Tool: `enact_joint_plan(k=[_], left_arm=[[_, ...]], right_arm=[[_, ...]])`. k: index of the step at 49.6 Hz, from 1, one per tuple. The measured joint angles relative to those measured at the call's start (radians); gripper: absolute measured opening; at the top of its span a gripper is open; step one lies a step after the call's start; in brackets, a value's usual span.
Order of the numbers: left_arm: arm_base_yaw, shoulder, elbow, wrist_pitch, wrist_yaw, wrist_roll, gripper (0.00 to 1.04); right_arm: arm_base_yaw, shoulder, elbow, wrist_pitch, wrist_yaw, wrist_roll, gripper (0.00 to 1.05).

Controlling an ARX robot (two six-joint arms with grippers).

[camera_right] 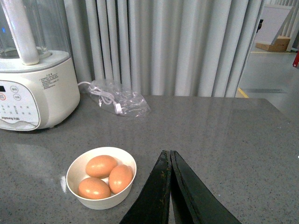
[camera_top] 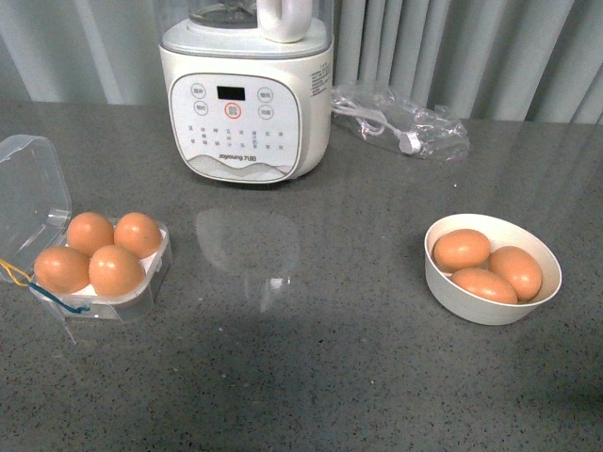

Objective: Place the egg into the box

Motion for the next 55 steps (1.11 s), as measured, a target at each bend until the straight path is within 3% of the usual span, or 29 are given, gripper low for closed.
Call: enact_joint_plan(k=[7, 12, 23, 31, 35, 39, 53, 55], left_arm=[[0.000, 0.000, 0.000, 0.000, 0.000, 0.000, 0.98], [0.000, 0.000, 0.000, 0.000, 0.000, 0.000, 0.98], [0.000, 0.000, 0.000, 0.000, 0.000, 0.000, 0.98], [0.000, 0.000, 0.000, 0.000, -0.001, 0.000, 0.98], [-0.038, 0.081, 0.036, -0.122, -0.195, -0.109, 0.98], [-0.019, 0.198, 0.045, -0.128, -0.279, -0.221, 0.98], [0.138, 0.634, 0.164, 0.123, -0.198, -0.380, 0.98], [0.156, 0.703, 0.189, 0.157, -0.200, -0.385, 0.98]], right_arm=[[0.000, -0.034, 0.000, -0.034, 0.000, 0.000, 0.03], [0.000, -0.150, 0.000, -0.186, -0.002, 0.000, 0.03], [0.000, -0.193, 0.000, -0.200, -0.002, 0.000, 0.03], [0.000, -0.193, 0.000, -0.200, -0.002, 0.000, 0.31], [0.000, -0.193, 0.000, -0.200, -0.002, 0.000, 0.43], [0.000, -0.194, 0.000, -0.200, -0.002, 0.000, 0.55], [0.000, -0.194, 0.000, -0.200, -0.002, 0.000, 0.97], [0.000, -0.194, 0.000, -0.200, -0.002, 0.001, 0.99]])
